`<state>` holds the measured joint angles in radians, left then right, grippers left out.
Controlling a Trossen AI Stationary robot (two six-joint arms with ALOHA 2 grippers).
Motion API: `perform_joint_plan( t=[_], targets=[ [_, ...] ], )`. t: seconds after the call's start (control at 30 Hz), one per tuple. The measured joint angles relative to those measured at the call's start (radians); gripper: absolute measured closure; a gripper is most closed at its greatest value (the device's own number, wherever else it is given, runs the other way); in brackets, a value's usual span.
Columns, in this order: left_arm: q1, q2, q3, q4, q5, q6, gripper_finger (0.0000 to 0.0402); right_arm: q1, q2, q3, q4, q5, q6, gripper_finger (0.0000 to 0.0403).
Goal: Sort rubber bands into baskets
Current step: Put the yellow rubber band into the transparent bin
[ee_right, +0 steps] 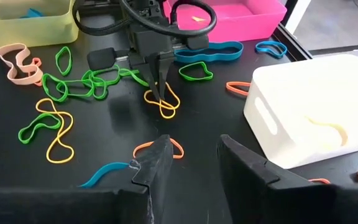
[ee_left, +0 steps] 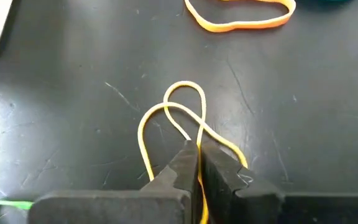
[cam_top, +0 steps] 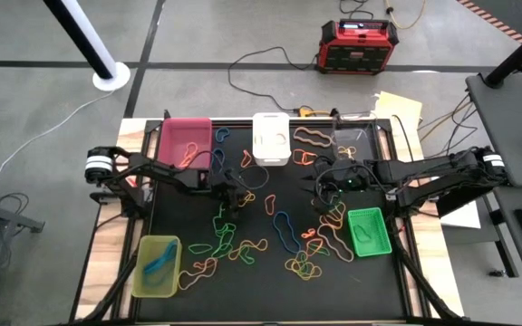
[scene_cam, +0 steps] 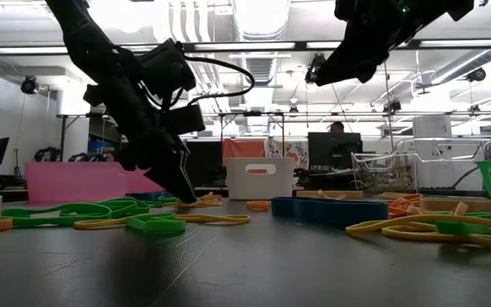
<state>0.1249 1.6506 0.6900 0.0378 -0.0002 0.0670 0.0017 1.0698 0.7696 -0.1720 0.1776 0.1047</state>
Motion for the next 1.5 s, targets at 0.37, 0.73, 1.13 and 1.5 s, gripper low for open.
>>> perform_joint_plan(
  t=[0.37,0.73,1.13,1.5],
  targets=[
    [0.003,-0.235,0.004,0.061,0.001,0.116,0.0401,0.000,0.141,-0.056,0.314,0.001,-0.077,0.0284],
    [0.003,-0.373,0.004,0.094,0.002,0.109,0.0402,-0.032,0.420,0.029,0.592,0.008,-0.176,0.0227],
    [0.003,-0.348,0.003,0.112,-0.005,0.093,0.0402,-0.076,0.634,0.206,0.589,-0.118,-0.228,0.0193],
    [0.003,-0.340,0.004,0.065,-0.088,0.078,0.0401,-0.103,0.621,0.241,0.495,-0.153,-0.190,0.0193]
  ],
)
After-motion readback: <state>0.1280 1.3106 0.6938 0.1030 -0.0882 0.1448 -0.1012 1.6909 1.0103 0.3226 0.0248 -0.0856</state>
